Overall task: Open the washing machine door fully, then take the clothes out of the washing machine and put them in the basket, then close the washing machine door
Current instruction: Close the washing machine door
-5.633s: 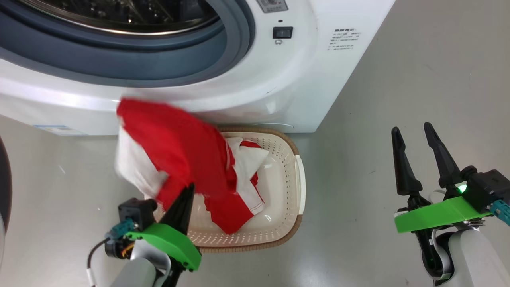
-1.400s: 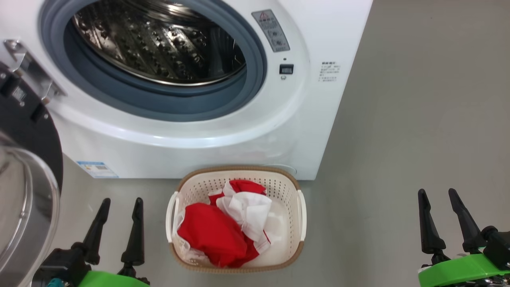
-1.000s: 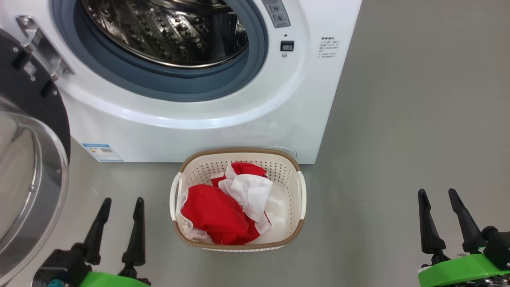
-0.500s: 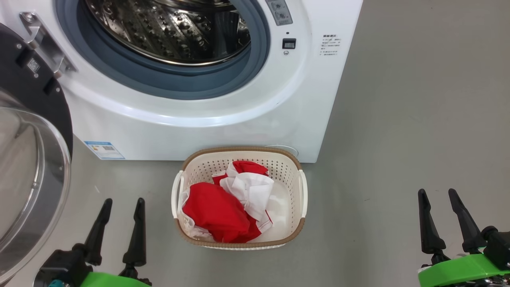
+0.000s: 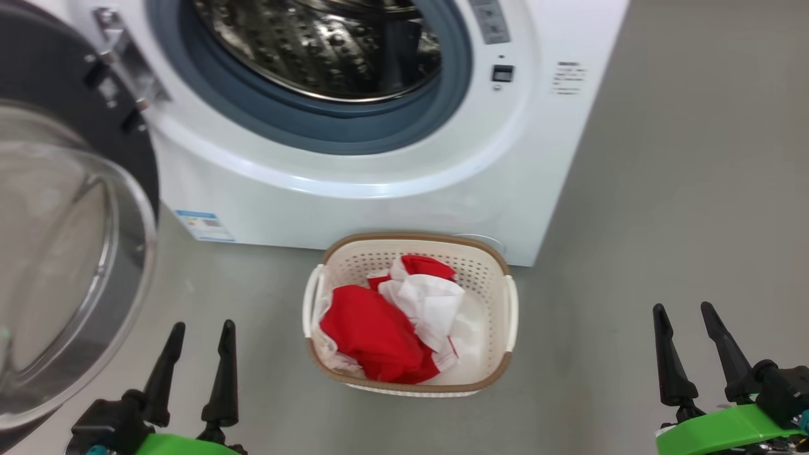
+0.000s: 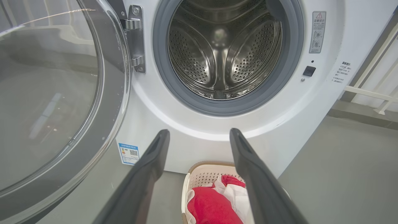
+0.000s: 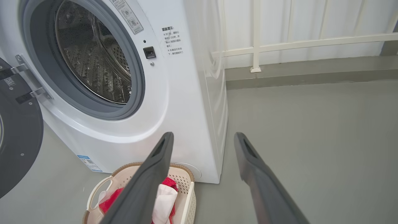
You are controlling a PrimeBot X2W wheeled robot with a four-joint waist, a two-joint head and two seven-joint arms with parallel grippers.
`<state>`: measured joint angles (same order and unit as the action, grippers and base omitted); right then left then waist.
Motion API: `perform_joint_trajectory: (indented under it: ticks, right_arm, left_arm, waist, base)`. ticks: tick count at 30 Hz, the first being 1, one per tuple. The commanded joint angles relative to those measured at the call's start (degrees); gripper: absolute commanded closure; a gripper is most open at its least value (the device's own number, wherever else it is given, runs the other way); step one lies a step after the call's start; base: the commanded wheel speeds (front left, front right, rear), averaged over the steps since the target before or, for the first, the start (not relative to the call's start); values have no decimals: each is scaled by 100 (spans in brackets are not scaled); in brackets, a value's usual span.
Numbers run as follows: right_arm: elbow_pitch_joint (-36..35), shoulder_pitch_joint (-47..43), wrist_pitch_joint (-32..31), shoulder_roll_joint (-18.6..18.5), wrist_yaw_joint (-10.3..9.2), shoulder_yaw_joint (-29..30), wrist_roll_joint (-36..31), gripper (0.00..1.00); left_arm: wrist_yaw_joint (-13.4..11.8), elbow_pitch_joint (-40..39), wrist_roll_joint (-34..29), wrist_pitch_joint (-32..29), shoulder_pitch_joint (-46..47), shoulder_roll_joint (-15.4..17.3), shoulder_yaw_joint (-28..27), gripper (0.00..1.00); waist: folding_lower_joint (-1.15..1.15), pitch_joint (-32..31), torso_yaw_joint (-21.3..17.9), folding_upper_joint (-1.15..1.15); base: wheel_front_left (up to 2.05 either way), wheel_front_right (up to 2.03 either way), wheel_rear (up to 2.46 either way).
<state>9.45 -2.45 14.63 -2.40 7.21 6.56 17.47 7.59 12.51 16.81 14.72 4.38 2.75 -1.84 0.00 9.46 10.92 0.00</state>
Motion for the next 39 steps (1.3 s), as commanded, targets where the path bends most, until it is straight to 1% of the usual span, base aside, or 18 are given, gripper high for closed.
perform_joint_trajectory:
  ticks: [1, 6, 7, 18, 22, 28, 34, 39]
  right_arm:
    - [-106, 44, 37, -102, 28, -174, -54, 0]
    - [-50, 50, 37, -181, 28, -251, -44, 0]
    - [-33, 53, 37, -202, 28, -289, -39, 0]
    - [96, 114, 37, -292, 28, -552, 12, 0]
    - [152, 138, 37, -329, 28, -660, 30, 0]
    - [250, 236, 37, -382, 28, -885, 55, 0]
    - [441, 566, 37, -488, 28, -1309, 92, 0]
    - [600, 791, 37, -559, 28, -1495, 156, 0]
  left_arm:
    - [-10, -99, 45, 28, -27, 59, -207, 0]
    - [-10, -43, 51, 28, -88, 29, -216, 0]
    - [-10, -34, 53, 28, -118, 23, -230, 0]
    - [-15, 21, 225, 28, -250, 14, -216, 0]
    - [-53, 38, 302, 28, -290, 14, -197, 0]
    - [-180, 7, 435, 28, -409, 13, -96, 0]
    - [-339, -209, 684, 28, -536, 13, -225, 0]
    - [-436, -334, 827, 28, -617, 13, -266, 0]
  waist:
    - [0, -53, 215, 0]
    - [0, -120, 569, 0]
    - [0, -146, 690, 0]
    - [0, -284, 1211, 0]
    - [0, -321, 1468, 0]
    - [0, -383, 1837, 0]
    - [0, -280, 1926, 0]
    - [0, -228, 1957, 0]
  base:
    - [0, 0, 0]
    - [0, 0, 0]
    - [0, 0, 0]
    - [0, 0, 0]
    - [0, 0, 0]
    - [0, 0, 0]
    - [0, 0, 0]
    - [0, 0, 0]
